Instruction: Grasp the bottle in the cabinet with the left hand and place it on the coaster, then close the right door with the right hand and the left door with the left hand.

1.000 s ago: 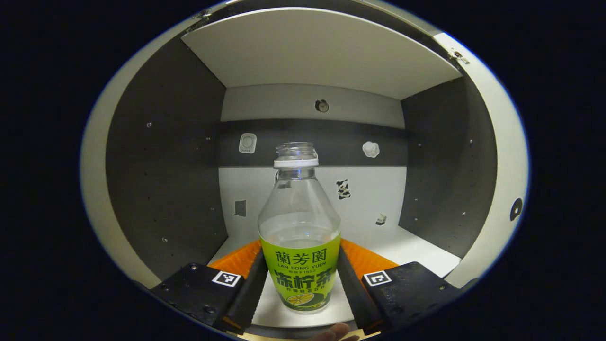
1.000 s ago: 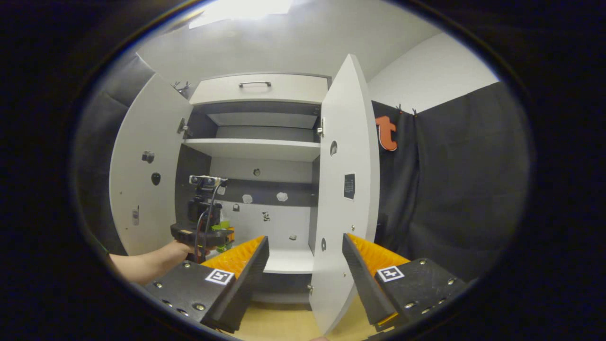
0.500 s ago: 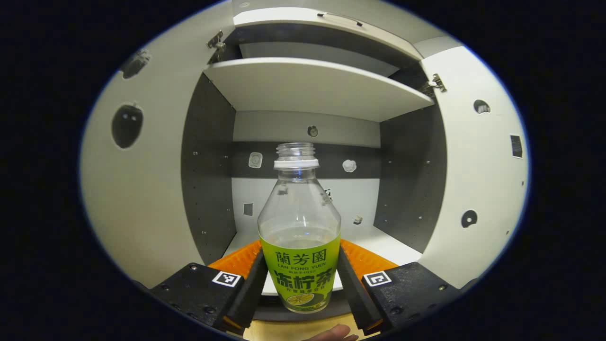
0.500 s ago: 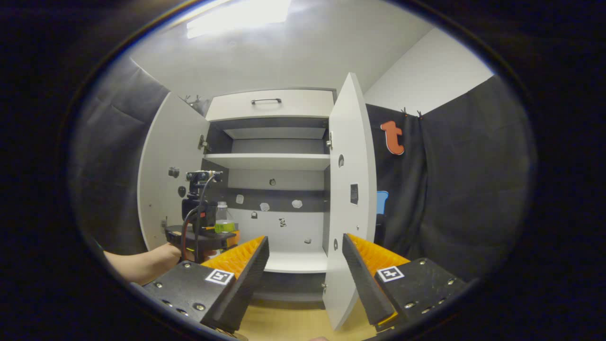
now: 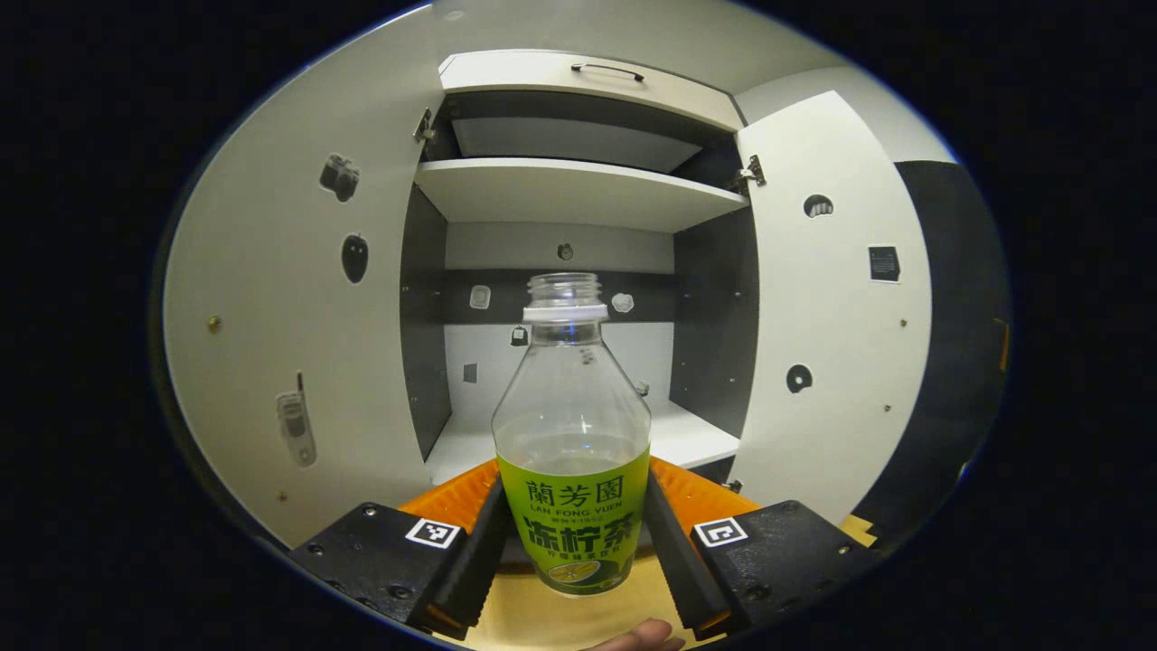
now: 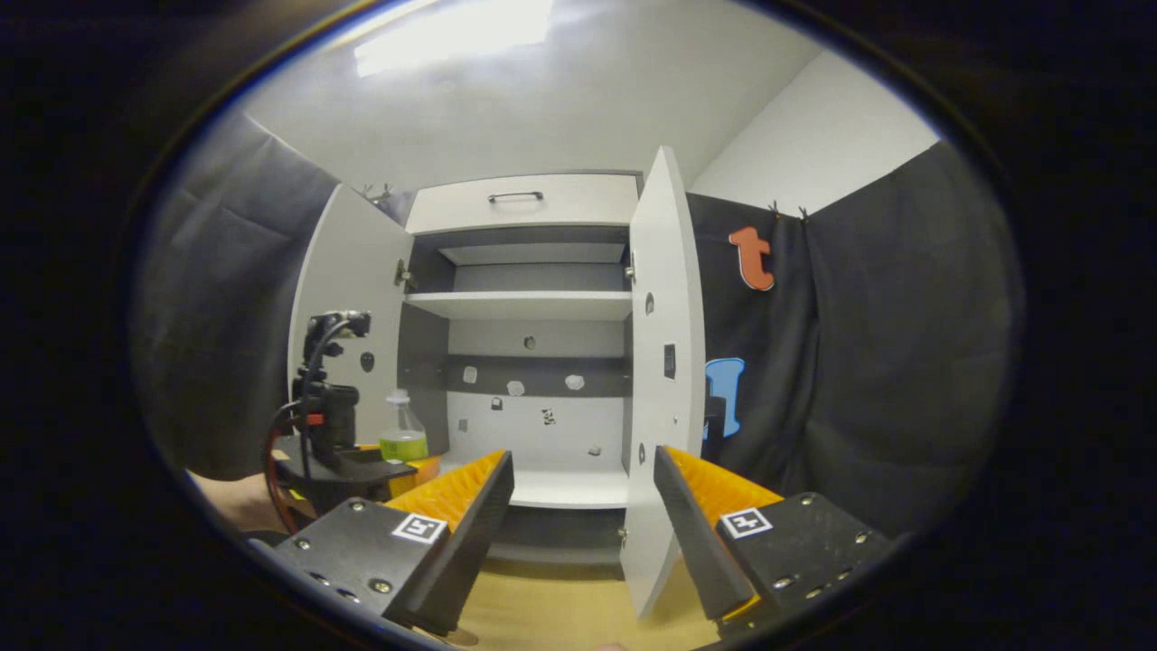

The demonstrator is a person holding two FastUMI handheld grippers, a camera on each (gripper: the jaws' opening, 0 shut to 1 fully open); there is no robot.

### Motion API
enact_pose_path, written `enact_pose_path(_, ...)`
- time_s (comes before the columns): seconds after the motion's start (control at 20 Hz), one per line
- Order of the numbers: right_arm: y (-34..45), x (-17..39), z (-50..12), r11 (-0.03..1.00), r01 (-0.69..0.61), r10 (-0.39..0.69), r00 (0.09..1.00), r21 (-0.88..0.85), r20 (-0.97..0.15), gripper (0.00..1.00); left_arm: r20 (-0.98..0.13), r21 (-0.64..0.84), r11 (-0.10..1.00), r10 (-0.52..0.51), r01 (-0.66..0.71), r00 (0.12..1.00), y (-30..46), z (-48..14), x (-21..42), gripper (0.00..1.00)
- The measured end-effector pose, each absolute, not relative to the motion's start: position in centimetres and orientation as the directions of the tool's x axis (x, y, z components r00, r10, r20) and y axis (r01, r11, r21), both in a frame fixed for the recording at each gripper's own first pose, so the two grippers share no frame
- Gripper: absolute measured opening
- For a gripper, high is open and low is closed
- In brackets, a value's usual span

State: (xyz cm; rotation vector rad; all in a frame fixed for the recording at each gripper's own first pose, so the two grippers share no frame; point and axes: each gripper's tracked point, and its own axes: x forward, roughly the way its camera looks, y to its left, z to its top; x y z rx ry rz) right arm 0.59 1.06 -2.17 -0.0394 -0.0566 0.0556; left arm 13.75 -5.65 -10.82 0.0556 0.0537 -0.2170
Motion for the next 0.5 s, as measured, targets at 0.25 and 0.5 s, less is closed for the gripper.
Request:
enact_pose_path(0.25,2.8,1.0,-3.3,0.993,-0.101,0.103,0.994,-0.057,0.037,0.94,-0.059,-0.001,0.977,-0.213,0.214,0.975,-5.3,-10.4,8.4,0.79)
enact_pose_path(0.5,5.4,1.4,-4.2,0.986,-0.168,0.169,0.985,-0.015,0.032,0.92,-0.029,-0.016,0.982,-0.186,0.186,0.982,-4.5,-11.8,5.2,0.79)
